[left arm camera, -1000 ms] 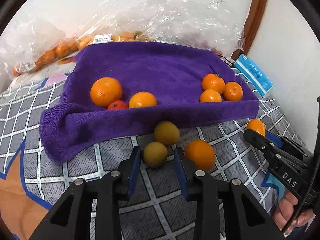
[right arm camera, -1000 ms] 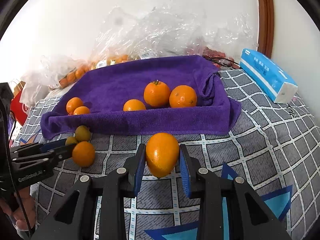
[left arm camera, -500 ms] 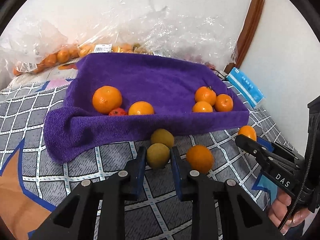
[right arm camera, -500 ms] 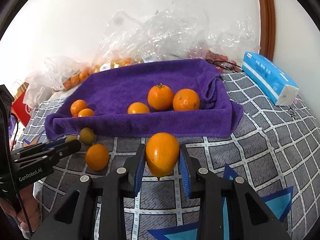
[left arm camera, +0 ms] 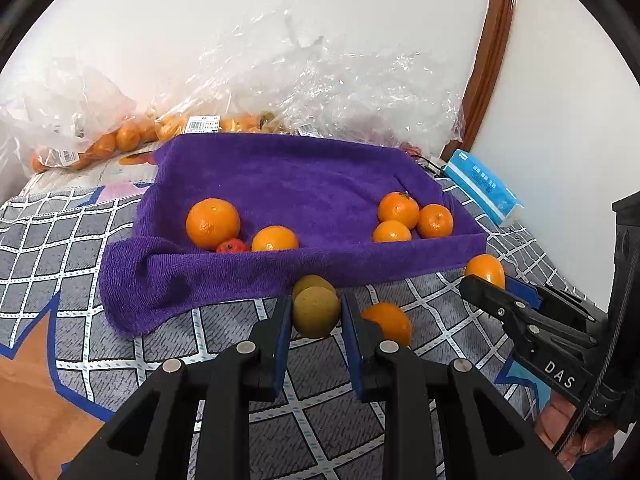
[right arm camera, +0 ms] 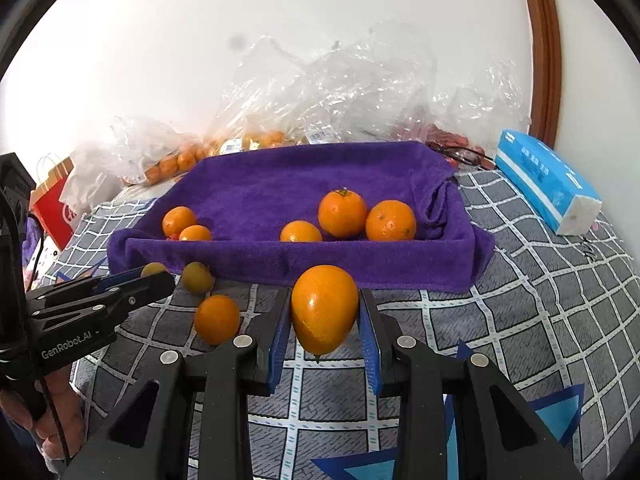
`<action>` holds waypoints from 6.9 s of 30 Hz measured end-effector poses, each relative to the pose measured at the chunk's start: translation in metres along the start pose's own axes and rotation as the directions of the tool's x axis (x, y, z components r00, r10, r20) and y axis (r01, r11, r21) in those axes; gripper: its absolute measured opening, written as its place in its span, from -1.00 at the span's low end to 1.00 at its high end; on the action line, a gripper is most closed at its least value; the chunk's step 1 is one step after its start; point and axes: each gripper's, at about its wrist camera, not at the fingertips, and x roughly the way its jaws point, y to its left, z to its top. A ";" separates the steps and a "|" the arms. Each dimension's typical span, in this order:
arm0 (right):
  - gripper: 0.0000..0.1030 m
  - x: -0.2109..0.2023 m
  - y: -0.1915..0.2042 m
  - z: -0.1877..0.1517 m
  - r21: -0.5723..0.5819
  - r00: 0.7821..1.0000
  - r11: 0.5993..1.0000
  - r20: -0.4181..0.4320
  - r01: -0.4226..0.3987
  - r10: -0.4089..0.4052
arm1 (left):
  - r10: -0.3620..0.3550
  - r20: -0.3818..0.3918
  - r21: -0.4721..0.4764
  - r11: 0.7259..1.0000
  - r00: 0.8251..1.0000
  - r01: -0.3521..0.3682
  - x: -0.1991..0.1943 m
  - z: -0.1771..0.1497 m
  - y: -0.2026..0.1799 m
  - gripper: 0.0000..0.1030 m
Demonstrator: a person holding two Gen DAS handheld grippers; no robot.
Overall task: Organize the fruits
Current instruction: 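Close the left gripper on a yellow-green fruit while the right holds its orange, then carry the elongated orange and yellow-green fruit up over the purple towel, then lower both fruits onto the towel and open both grippers, then withdraw both open grippers from the towel toward the remaining loose fruits, then grasp a round orange with the right gripper while the left approaches a yellow-green fruit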
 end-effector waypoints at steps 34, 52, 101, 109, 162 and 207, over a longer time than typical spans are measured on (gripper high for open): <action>-0.37 -0.008 0.006 0.014 0.035 1.000 0.999 0.004 -0.013 0.013 | 0.008 0.128 -0.187 0.982 0.992 0.016 -0.041 0.017 0.032 -0.55; -0.37 0.001 0.008 0.096 0.066 0.995 0.997 0.097 -0.039 0.033 | 0.093 0.144 -0.248 0.967 0.985 -0.055 -0.049 0.072 0.074 -0.55; -0.36 0.102 -0.070 0.083 0.127 0.996 0.991 -0.081 0.049 -0.039 | 0.068 0.010 -0.090 0.994 0.998 -0.067 0.066 0.070 0.028 -0.54; -0.34 0.093 -0.067 0.084 0.105 0.996 0.991 -0.042 0.080 -0.076 | 0.068 0.023 -0.099 0.993 0.997 -0.065 0.064 0.070 0.030 -0.54; -0.21 -0.069 0.021 0.021 0.059 0.992 0.991 0.028 0.118 -0.119 | 0.176 0.013 -0.107 0.979 0.984 -0.173 -0.055 0.003 0.040 -0.36; -0.37 0.044 0.068 -0.008 0.017 0.982 1.000 -0.187 0.006 -0.003 | 0.178 -0.052 -0.231 0.955 0.983 -0.185 -0.055 -0.035 0.101 -0.12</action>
